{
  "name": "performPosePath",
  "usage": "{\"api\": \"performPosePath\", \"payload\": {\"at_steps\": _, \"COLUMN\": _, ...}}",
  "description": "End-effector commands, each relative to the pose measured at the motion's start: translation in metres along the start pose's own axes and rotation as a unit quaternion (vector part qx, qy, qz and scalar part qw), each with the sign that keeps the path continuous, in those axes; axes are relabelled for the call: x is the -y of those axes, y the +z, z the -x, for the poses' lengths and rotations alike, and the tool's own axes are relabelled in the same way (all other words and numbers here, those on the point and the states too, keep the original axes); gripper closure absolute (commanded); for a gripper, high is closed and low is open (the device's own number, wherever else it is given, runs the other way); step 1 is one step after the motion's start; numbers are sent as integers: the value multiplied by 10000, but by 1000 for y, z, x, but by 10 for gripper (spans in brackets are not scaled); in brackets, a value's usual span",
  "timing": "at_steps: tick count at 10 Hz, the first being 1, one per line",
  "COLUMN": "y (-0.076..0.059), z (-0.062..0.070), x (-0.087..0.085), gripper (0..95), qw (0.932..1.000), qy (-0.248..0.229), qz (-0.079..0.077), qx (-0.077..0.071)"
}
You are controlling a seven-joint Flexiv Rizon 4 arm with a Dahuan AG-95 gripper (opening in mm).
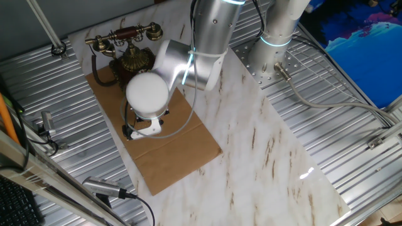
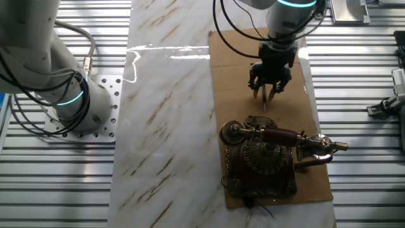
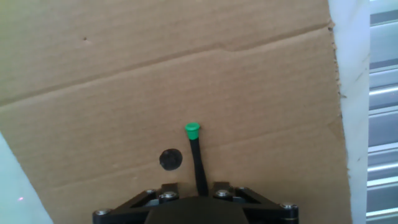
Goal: Dial a number on an old rotary phone
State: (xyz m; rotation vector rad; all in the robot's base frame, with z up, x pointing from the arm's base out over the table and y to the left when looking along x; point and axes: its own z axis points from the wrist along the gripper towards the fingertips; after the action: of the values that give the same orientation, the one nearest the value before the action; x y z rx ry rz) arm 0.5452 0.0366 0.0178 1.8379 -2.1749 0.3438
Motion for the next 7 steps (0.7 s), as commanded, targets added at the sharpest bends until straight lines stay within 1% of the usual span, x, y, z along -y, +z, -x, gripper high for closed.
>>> {"api": "performPosePath", "payload": {"at_steps": 1, "y": -2, "z": 0, "x": 1, "gripper": 760, "qw": 10000, "qy": 12, "qz": -4, "qx": -38}}
{"api": "performPosePath", "payload": {"at_steps": 3, "y": -4, "z": 0, "x": 4, "gripper": 760, "qw": 10000, "qy": 28, "qz": -14, "qx": -83}}
{"api": "performPosePath", "payload": {"at_steps": 4, "y": -5, "z": 0, "x": 5, "gripper": 760, "qw": 9999, "qy": 26, "qz": -31, "qx": -134}}
{"api": "performPosePath", "payload": {"at_steps": 6, "y": -5, "z": 0, "x": 5, "gripper": 760, "qw": 9997, "qy": 46, "qz": -60, "qx": -251}}
{"api": "performPosePath", "payload": {"at_steps": 7, "y": -4, "z": 0, "x": 5, "gripper": 760, "qw": 9993, "qy": 47, "qz": -80, "qx": -350}}
